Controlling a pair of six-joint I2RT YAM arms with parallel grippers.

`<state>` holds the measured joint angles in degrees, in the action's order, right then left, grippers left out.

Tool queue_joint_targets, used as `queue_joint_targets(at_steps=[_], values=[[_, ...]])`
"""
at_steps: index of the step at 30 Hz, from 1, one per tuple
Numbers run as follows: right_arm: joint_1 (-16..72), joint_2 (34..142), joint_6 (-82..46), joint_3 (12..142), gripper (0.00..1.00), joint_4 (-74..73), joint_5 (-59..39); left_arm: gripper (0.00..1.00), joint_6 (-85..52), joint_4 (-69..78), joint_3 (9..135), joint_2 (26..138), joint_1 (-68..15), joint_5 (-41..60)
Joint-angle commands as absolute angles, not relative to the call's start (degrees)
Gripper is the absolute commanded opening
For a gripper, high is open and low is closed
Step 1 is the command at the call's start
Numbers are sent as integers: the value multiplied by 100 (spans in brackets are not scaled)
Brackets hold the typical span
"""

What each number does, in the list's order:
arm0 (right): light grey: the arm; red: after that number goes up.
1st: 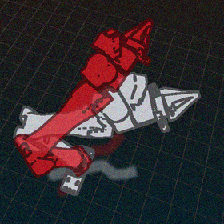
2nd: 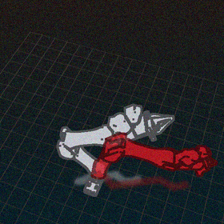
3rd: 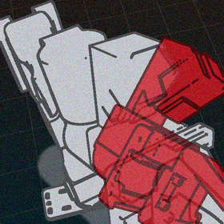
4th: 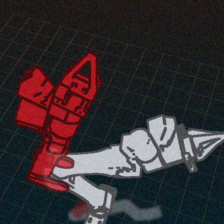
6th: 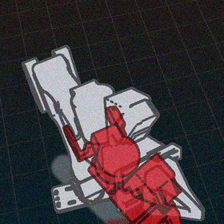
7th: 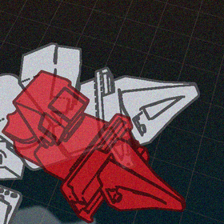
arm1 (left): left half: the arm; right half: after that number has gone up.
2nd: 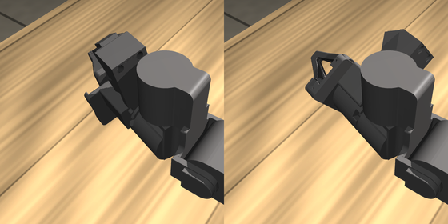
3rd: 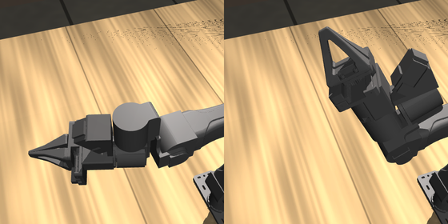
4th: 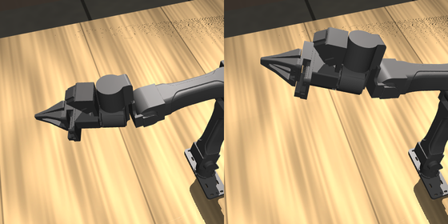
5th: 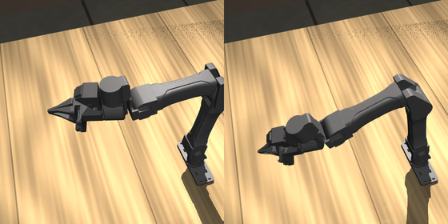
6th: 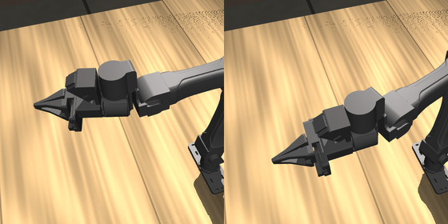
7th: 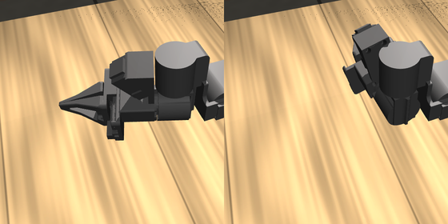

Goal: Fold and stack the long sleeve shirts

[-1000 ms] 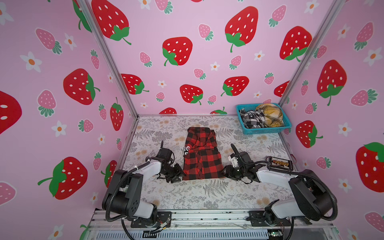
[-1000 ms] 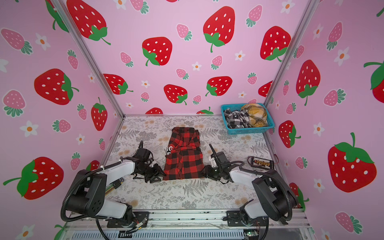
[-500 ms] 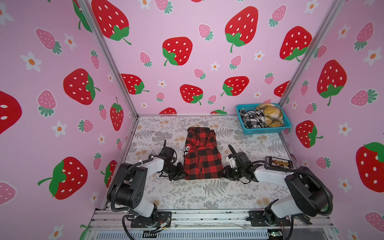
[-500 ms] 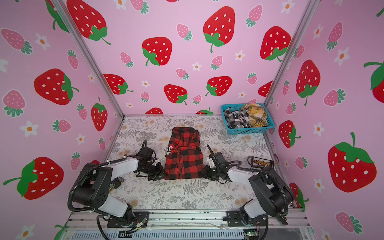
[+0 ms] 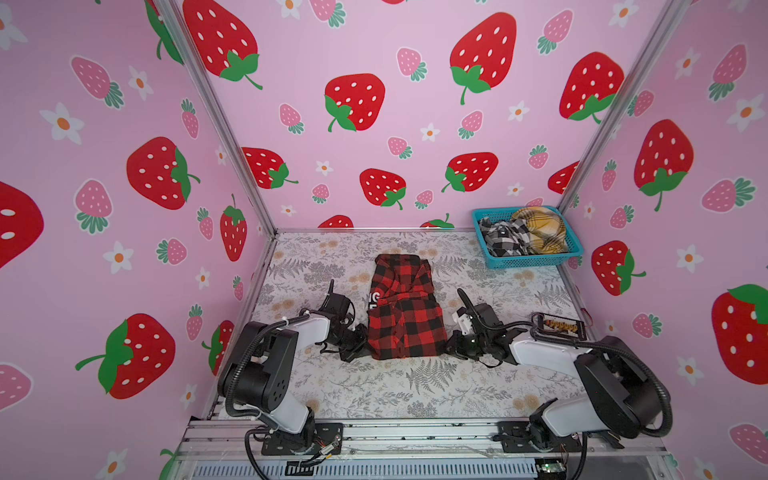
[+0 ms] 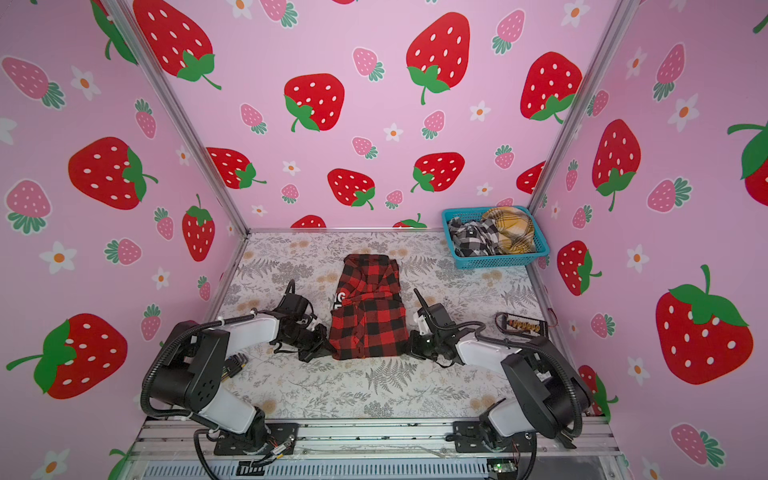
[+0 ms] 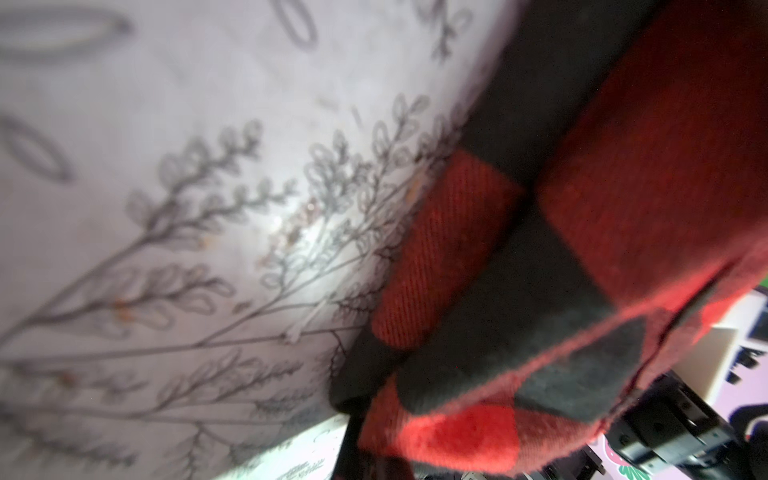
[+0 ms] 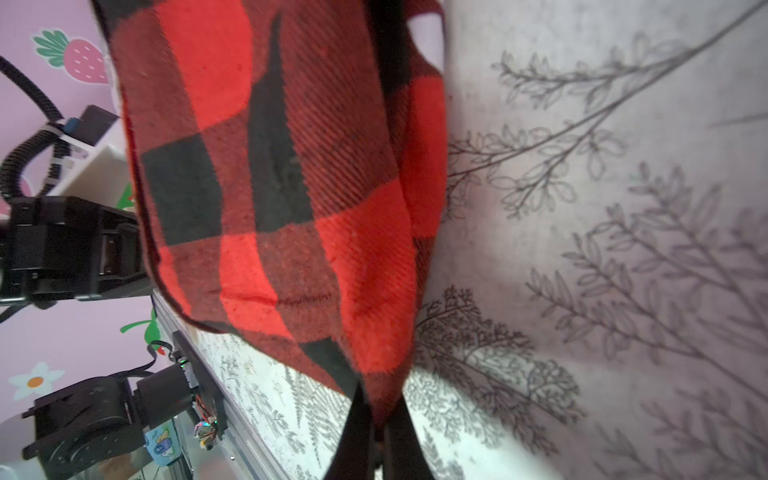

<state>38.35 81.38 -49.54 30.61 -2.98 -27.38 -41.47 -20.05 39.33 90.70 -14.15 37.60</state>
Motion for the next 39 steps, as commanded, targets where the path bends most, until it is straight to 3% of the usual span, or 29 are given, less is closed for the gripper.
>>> queue_joint_targets(at_steps=[1,10,22,39], values=[[3973,7778,-4898,3239,1,31,-2541,0,-4116,-2343,4008,8739,-1440,3705],[4704,6541,-5258,2864,0,937,-2001,0,-4008,-3320,3640,7457,-1525,3722],[6347,4968,-6537,2447,0,1714,-932,0,-4839,-4239,3014,5451,-2459,3419],[6662,4409,-6923,2487,0,2320,-348,0,-5168,-4597,3323,5031,-2952,3035]])
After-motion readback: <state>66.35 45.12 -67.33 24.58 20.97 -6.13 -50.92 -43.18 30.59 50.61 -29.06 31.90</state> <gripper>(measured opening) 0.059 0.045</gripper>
